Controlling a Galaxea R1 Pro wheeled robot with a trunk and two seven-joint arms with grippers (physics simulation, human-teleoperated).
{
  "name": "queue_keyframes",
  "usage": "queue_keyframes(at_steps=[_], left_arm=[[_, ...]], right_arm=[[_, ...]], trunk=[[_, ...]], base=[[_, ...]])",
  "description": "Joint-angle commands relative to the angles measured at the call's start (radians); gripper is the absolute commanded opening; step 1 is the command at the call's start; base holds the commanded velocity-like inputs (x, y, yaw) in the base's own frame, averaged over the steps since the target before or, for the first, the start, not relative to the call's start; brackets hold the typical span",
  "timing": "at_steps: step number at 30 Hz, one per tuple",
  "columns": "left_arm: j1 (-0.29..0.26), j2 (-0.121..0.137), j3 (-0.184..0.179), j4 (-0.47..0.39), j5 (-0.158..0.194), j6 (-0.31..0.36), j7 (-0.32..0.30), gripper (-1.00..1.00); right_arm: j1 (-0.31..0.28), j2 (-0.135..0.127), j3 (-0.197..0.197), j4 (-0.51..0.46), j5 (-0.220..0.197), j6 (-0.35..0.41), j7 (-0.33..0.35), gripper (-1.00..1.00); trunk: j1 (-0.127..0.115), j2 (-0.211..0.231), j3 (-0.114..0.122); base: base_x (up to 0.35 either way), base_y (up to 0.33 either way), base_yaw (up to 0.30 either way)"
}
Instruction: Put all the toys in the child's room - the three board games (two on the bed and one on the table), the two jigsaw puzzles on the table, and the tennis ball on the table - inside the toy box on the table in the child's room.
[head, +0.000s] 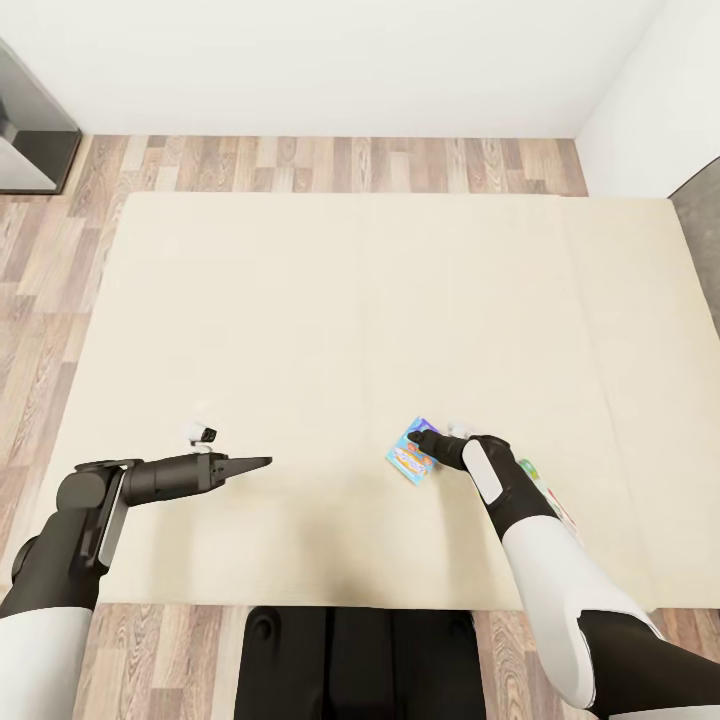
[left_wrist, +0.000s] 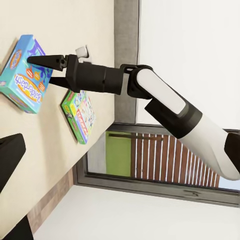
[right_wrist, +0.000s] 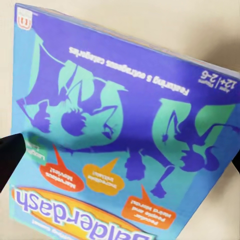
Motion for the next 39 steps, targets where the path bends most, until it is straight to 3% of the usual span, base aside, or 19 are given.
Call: queue_keyframes(at_steps=[1, 39], left_arm=[[0.0, 0.0, 0.0, 0.0, 0.0, 0.011, -0.004, 1.0], [0.0, 0.0, 0.0, 0.0, -0.001, 0.011, -0.004, 1.0]], right_arm=[[0.0, 0.001, -0.004, -0.001, -0.01, 0.005, -0.006, 1.0], [0.0, 0.001, -0.004, -0.001, -0.011, 0.005, -0.006, 1.0]], trunk=[[0.001, -0.002, -0.001], [0.001, -0.002, -0.001]], base=[[0.0, 0.01, 0.0], [0.0, 0.027, 0.0]])
